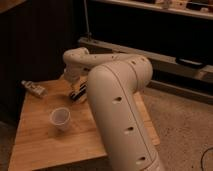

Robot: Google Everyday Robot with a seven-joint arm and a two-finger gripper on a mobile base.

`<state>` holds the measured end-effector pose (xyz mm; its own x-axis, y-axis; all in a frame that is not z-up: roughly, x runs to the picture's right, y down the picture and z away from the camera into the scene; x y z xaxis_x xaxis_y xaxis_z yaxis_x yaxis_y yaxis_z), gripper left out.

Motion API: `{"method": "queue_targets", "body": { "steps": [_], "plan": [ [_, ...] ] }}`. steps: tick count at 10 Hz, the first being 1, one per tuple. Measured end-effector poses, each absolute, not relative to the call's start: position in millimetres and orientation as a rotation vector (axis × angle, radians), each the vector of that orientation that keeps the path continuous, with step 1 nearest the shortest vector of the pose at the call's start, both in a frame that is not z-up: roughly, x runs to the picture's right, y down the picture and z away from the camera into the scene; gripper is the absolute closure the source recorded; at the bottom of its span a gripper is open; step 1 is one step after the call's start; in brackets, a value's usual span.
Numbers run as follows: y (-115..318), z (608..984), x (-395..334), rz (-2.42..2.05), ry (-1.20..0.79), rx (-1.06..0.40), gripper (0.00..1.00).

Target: Place the eraser in the ceramic cup

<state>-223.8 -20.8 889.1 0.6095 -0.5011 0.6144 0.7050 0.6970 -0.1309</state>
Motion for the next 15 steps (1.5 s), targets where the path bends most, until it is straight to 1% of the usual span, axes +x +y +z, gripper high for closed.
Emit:
{"method": "queue_targets", "body": {
  "steps": [5,8,15],
  "plan": [
    [1.0,911.0,-206.7,-0.679,-0.566,-0.415,0.20],
    [10.9,916.2,-210.5,-0.684,-0.564,-0.427,0.20],
    [20.9,941.0,-210.8,-0.684,-0.544,-0.435,0.20]
  ]
}}
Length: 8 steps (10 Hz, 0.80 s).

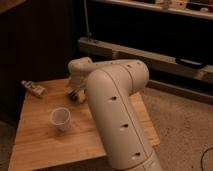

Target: Place the eraser in the ceramic cup

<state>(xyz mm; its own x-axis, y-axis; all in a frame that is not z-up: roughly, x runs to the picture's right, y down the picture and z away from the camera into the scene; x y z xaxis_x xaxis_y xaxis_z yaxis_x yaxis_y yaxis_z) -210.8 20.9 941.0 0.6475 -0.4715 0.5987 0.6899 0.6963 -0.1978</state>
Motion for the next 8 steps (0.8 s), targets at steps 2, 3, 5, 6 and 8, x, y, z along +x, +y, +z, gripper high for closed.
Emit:
{"method": "queue_targets", "body": {
  "steps": [2,3,5,6,8],
  "plan": [
    [22.9,946.7,-217.0,-0.703,-0.544,-0.442,0.20],
    [24.3,949.8,-217.2,-0.709,-0.542,-0.448,0.20],
    [27.4,955.8,-218.1,-0.719,-0.538,-0.463,0.20],
    [27.6,957.7,-217.1,-0.721,-0.535,-0.468,0.20],
    [29.6,960.4,-215.2,-0.727,-0.529,-0.482,0.20]
  ]
}}
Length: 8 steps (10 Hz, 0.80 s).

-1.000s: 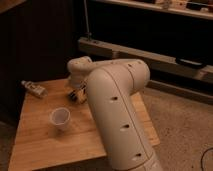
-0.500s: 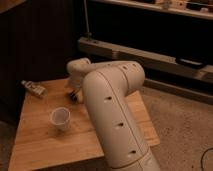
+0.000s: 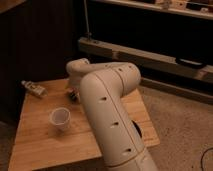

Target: Place the eraser in the ceramic cup

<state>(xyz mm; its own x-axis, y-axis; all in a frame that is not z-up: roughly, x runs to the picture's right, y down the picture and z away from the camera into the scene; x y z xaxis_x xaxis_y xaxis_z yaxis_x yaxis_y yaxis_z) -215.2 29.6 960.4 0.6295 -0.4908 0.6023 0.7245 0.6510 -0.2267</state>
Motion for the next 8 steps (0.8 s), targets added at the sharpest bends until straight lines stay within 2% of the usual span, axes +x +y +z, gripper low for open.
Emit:
{"method": "queue_targets", "body": {
  "steps": [1,2,3,6,8],
  "plan": [
    [30.0,960.8,-215.1,-0.729,-0.529,-0.486,0.21],
    [30.9,960.7,-215.4,-0.735,-0.530,-0.490,0.26],
    [31.9,959.7,-216.4,-0.745,-0.532,-0.493,0.39],
    [33.7,955.2,-219.6,-0.773,-0.533,-0.498,0.67],
    [36.1,951.3,-219.9,-0.798,-0.532,-0.507,0.91]
  ]
}}
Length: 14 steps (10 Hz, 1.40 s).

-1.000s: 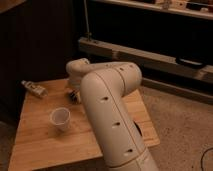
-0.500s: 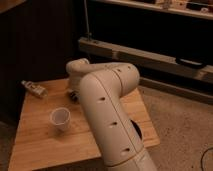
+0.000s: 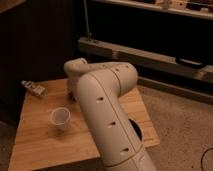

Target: Place the eraser in the ceramic cup

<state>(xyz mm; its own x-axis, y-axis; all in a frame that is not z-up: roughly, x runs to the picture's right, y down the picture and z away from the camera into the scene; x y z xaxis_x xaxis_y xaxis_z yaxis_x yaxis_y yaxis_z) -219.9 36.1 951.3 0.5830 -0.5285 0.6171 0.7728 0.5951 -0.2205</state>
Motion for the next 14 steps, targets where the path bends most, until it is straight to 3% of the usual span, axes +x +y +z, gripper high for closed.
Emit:
{"method": "queue_targets", "body": {
  "steps": [1,3,6,9,13,14],
  "plan": [
    [35.9,948.9,-217.2,-0.797,-0.539,-0.511,0.97],
    [20.4,936.3,-196.0,-0.733,-0.585,-0.515,0.98],
    [-28.3,885.0,-132.1,-0.573,-0.728,-0.462,0.98],
    [-70.2,816.8,-86.4,-0.444,-0.962,-0.404,0.98],
    [-108.1,712.8,-91.8,-0.423,-1.340,-0.355,0.98],
    [-115.6,672.0,-102.1,-0.446,-1.485,-0.352,0.98]
  ]
}}
